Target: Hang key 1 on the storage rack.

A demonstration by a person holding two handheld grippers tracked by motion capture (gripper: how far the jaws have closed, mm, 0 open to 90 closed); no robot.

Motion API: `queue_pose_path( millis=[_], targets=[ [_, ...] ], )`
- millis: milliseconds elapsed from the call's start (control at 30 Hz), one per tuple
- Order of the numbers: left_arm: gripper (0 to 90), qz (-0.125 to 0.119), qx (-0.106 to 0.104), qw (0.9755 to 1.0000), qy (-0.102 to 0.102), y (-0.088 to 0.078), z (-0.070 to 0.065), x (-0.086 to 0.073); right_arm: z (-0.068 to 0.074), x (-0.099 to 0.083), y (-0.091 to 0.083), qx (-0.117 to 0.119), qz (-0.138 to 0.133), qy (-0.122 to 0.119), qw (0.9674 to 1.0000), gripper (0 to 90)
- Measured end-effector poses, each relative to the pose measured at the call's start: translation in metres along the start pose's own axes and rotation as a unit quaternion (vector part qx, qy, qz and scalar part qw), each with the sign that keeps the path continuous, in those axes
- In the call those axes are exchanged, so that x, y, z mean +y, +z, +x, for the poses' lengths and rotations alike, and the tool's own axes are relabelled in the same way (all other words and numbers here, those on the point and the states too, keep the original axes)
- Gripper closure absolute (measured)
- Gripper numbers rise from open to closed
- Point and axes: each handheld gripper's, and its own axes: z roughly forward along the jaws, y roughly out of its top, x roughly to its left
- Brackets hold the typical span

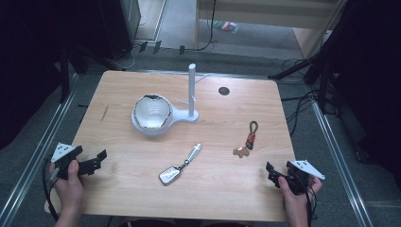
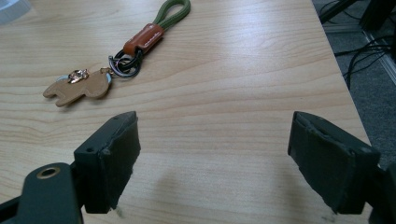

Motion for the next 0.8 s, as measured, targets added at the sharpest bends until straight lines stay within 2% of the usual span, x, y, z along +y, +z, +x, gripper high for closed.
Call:
queue_pose_path(
  millis=[167, 233, 333, 533, 600, 800],
  targets=[
    [0.0, 0.001, -0.002, 1.0, -0.002, 0.0, 0.0, 0.0, 0.001, 0.0, 0.0, 0.0, 0.001, -0.005, 1.0, 17.2],
    [0.0, 0.002, -0.002, 1.0, -0.003, 0.0, 0.0, 0.0, 0.0, 0.001, 0.002, 0.005, 0.013, -0.003, 0.9999, 17.2],
    [0.0, 0.003, -0.003, 1.0, -0.004, 0.0, 0.001, 0.0, 0.0, 0.001, 0.002, 0.002, 0.014, -0.003, 0.9999, 17.3],
    [0.0, 0.002, -0.001, 1.0, 0.001, 0.001, -0.001, 0.0, 0.005, 0.0, 0.001, -0.012, 0.01, -0.023, 0.9996, 19.9],
    [0.0, 0.007, -0.005, 1.0, 0.0, 0.001, 0.0, 0.0, 0.006, 0.0, 0.001, -0.013, 0.017, -0.032, 0.9992, 23.8],
    [0.0, 0.01, -0.004, 0.9999, 0.003, 0.002, -0.001, 0.0, 0.014, 0.003, 0.0, -0.017, 0.027, -0.048, 0.9983, 24.0]
  ],
)
